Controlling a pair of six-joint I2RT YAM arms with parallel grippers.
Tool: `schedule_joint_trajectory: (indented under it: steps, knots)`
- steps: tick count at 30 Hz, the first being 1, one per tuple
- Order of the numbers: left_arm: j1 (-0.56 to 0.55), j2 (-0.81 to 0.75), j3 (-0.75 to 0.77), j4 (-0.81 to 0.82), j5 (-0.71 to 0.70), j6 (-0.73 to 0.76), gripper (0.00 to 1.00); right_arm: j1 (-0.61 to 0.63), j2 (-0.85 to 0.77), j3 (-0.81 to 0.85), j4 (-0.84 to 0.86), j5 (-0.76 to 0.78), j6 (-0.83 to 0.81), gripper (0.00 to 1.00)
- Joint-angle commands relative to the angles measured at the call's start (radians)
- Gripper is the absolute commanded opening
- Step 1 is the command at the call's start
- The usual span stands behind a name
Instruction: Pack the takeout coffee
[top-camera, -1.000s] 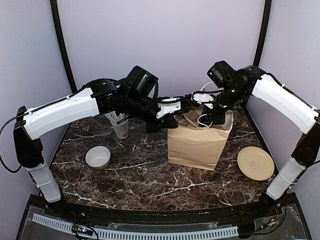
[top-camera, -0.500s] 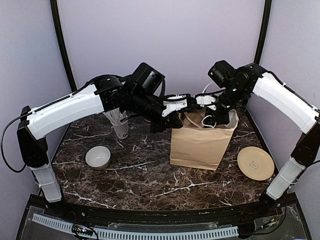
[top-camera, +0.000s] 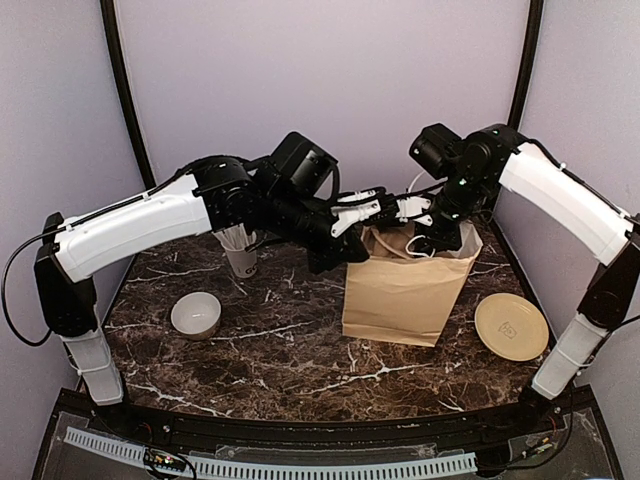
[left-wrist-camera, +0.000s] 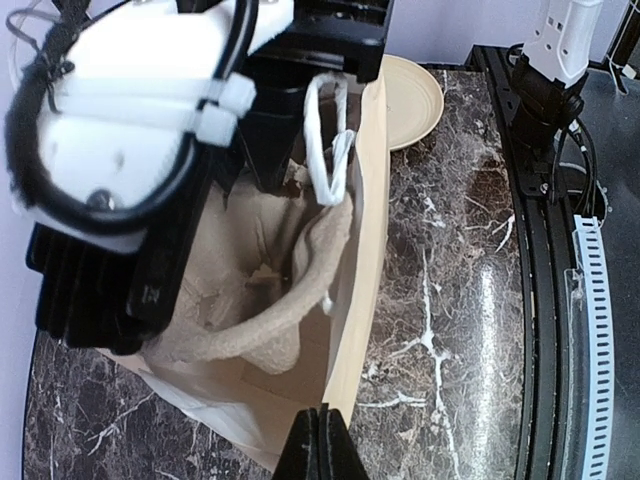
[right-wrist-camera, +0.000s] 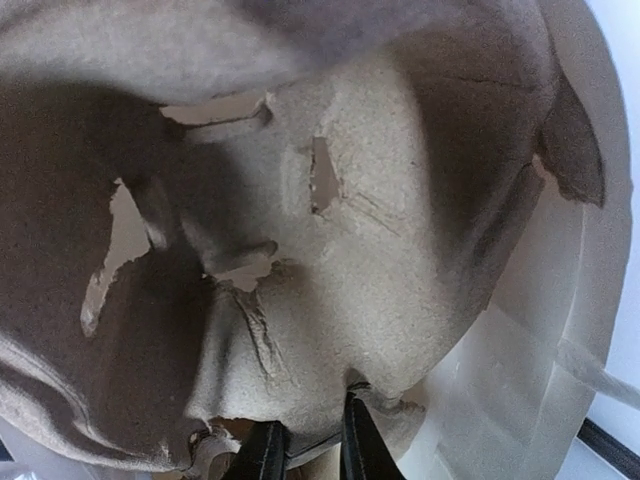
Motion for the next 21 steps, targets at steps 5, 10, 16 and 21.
schedule_joint_trajectory:
  steps: [5,10,16,21]
  knots:
    - [-0.005,-0.062,-0.044,0.079,-0.004,-0.076,0.0,0.032,0.011,-0.021,-0.048,0.159,0.012,0.12]
    - [-0.004,-0.098,-0.102,0.155,-0.002,-0.102,0.0,0.051,0.007,-0.045,-0.048,0.174,0.016,0.12]
    - [-0.006,-0.143,-0.179,0.247,0.018,-0.142,0.0,0.065,-0.01,-0.121,-0.049,0.242,0.008,0.12]
    - [-0.006,-0.178,-0.257,0.314,0.046,-0.169,0.0,0.067,-0.021,-0.188,-0.048,0.245,-0.006,0.13]
